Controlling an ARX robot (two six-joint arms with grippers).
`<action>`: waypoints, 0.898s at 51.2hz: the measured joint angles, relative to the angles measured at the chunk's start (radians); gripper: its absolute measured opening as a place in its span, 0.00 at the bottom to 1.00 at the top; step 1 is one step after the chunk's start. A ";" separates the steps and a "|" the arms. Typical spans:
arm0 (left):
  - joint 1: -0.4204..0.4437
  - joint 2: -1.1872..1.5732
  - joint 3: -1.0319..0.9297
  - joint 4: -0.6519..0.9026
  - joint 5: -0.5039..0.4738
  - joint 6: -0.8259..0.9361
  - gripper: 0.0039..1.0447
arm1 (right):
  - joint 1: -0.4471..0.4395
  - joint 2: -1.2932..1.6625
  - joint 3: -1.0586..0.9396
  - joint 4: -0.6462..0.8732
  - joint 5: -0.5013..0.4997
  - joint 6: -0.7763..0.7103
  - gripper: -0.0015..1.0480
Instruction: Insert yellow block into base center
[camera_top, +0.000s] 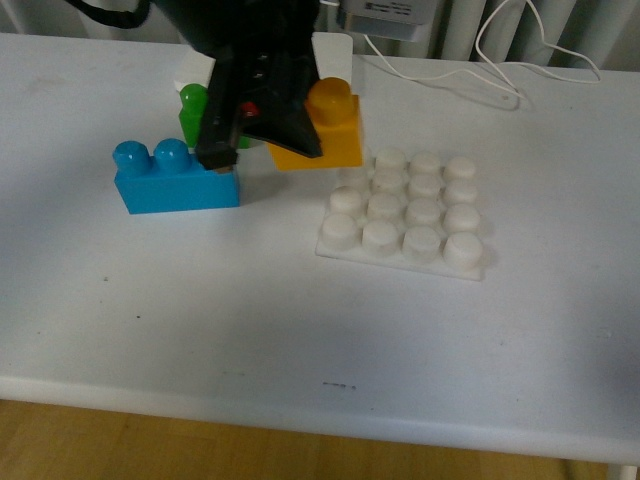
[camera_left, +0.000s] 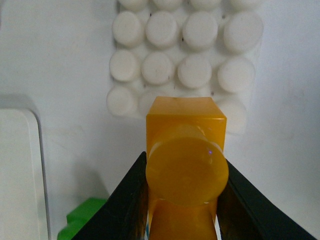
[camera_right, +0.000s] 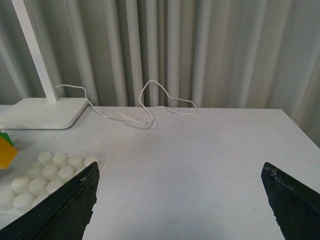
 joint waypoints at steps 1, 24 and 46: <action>-0.008 0.014 0.016 -0.003 0.000 -0.008 0.30 | 0.000 0.000 0.000 0.000 0.000 0.000 0.91; -0.078 0.211 0.232 -0.045 -0.007 -0.048 0.30 | 0.000 0.000 0.000 0.000 0.000 0.000 0.91; -0.092 0.289 0.342 -0.105 -0.007 -0.039 0.30 | 0.000 0.000 0.000 0.000 0.000 0.000 0.91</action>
